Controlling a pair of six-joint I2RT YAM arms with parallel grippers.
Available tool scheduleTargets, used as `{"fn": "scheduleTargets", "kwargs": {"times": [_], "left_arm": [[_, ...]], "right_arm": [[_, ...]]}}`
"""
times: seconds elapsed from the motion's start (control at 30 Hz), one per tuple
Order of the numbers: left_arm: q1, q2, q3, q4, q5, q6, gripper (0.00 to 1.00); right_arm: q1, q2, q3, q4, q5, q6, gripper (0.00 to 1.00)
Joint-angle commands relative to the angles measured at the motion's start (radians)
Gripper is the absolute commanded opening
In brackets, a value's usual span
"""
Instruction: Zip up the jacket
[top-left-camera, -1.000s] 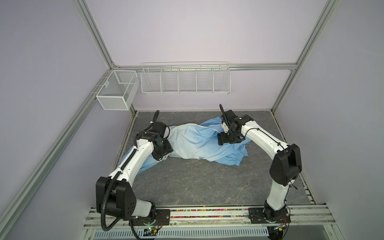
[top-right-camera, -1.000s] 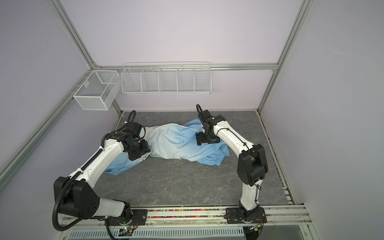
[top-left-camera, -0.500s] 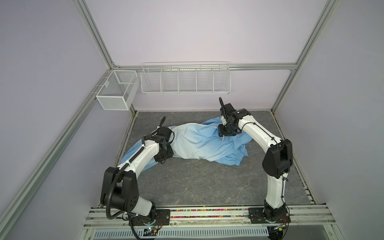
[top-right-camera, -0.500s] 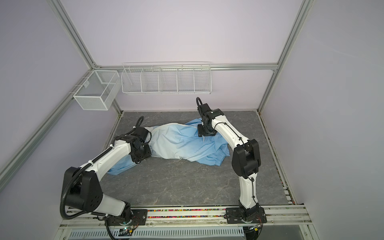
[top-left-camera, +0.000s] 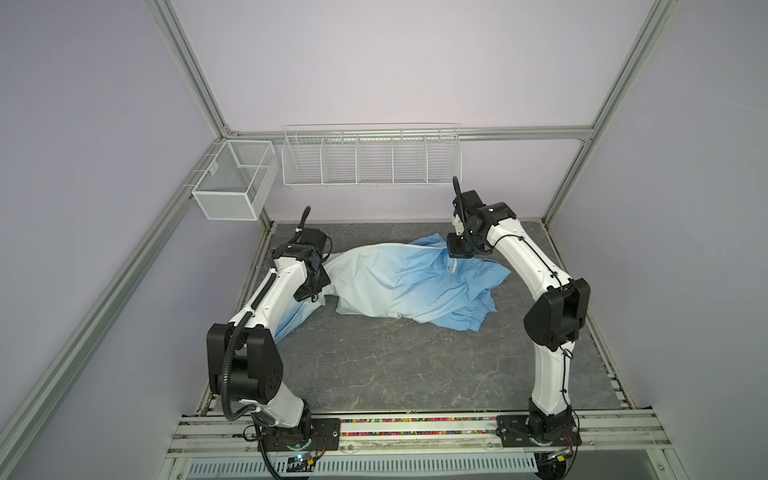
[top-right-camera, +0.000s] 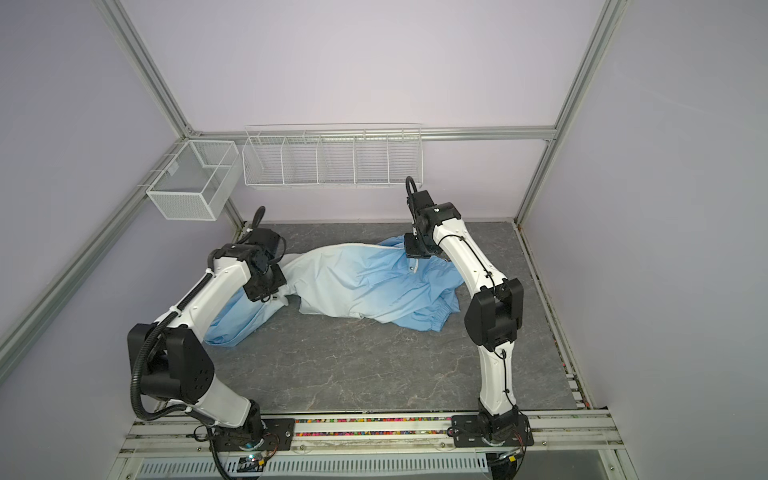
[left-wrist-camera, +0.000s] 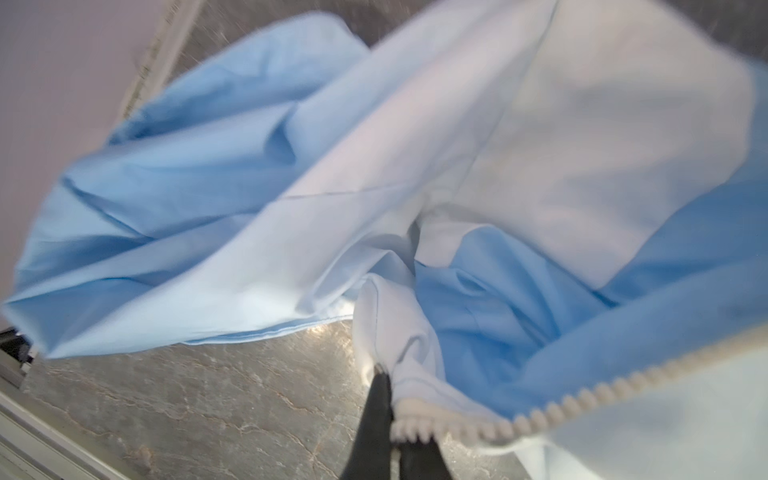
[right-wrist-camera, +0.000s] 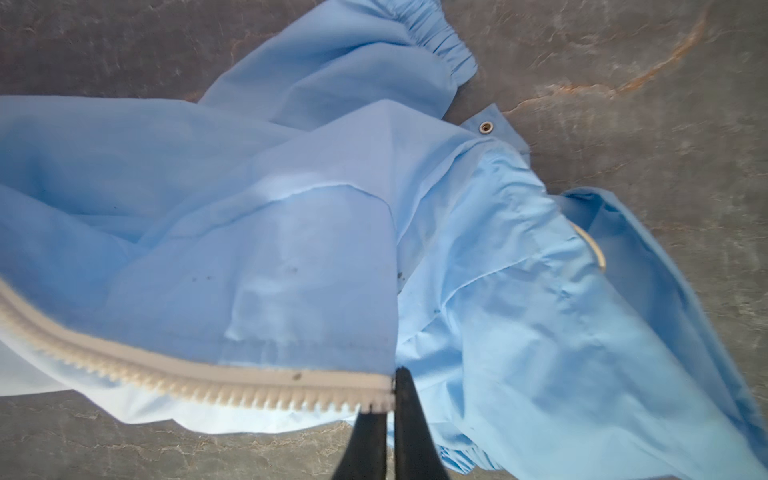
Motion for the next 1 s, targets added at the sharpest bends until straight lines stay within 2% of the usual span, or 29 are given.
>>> {"fn": "scheduleTargets", "kwargs": {"times": [0.0, 0.1, 0.17, 0.23, 0.27, 0.33, 0.37, 0.4, 0.43, 0.47, 0.57, 0.63, 0.77, 0.87, 0.97], "left_arm": [[0.013, -0.077, 0.106, -0.033, -0.099, 0.015, 0.00], [0.015, -0.107, 0.145, 0.047, -0.144, 0.039, 0.00], [0.028, -0.079, 0.197, 0.084, -0.156, 0.051, 0.00], [0.048, 0.002, 0.289, 0.079, -0.138, 0.056, 0.00], [0.053, 0.065, 0.346, 0.069, -0.138, 0.058, 0.00], [0.062, 0.183, 0.466, 0.028, -0.131, 0.056, 0.00], [0.066, 0.254, 0.548, -0.018, -0.123, 0.040, 0.00], [0.069, 0.313, 0.629, -0.078, -0.115, 0.018, 0.07], [0.072, 0.372, 0.732, -0.153, -0.101, -0.001, 0.24], [0.071, 0.417, 0.804, -0.193, -0.091, -0.011, 0.35], [0.068, 0.420, 0.842, -0.195, -0.069, -0.014, 0.53], [0.068, 0.378, 0.799, -0.180, -0.067, -0.014, 0.58], [0.066, 0.272, 0.653, -0.162, -0.002, -0.024, 0.60], [0.050, 0.166, 0.459, -0.096, 0.152, -0.061, 0.61], [-0.006, 0.058, 0.216, -0.002, 0.327, -0.164, 0.62]], "right_arm": [[-0.021, -0.107, 0.052, -0.038, -0.041, -0.097, 0.07], [-0.030, -0.150, 0.028, 0.054, -0.083, -0.166, 0.07], [-0.052, -0.130, 0.049, 0.135, -0.127, -0.184, 0.07], [-0.079, -0.048, 0.134, 0.182, -0.145, -0.179, 0.07], [-0.092, 0.032, 0.216, 0.150, -0.110, -0.168, 0.08], [-0.111, 0.248, 0.546, -0.023, 0.016, -0.119, 0.19], [-0.128, 0.369, 0.768, -0.128, 0.050, -0.077, 0.30], [-0.147, 0.428, 0.883, -0.185, 0.059, -0.028, 0.46], [-0.170, 0.428, 0.871, -0.196, 0.053, 0.026, 0.59], [-0.184, 0.369, 0.732, -0.156, 0.040, 0.068, 0.63], [-0.241, 0.151, 0.250, 0.046, -0.003, 0.118, 0.68], [-0.241, 0.082, 0.128, 0.080, 0.006, 0.095, 0.72], [-0.241, 0.047, 0.069, 0.037, -0.031, 0.055, 0.77], [-0.241, 0.001, -0.021, 0.040, -0.070, 0.049, 0.81], [-0.241, -0.061, -0.174, 0.091, -0.153, 0.042, 0.84]]}}
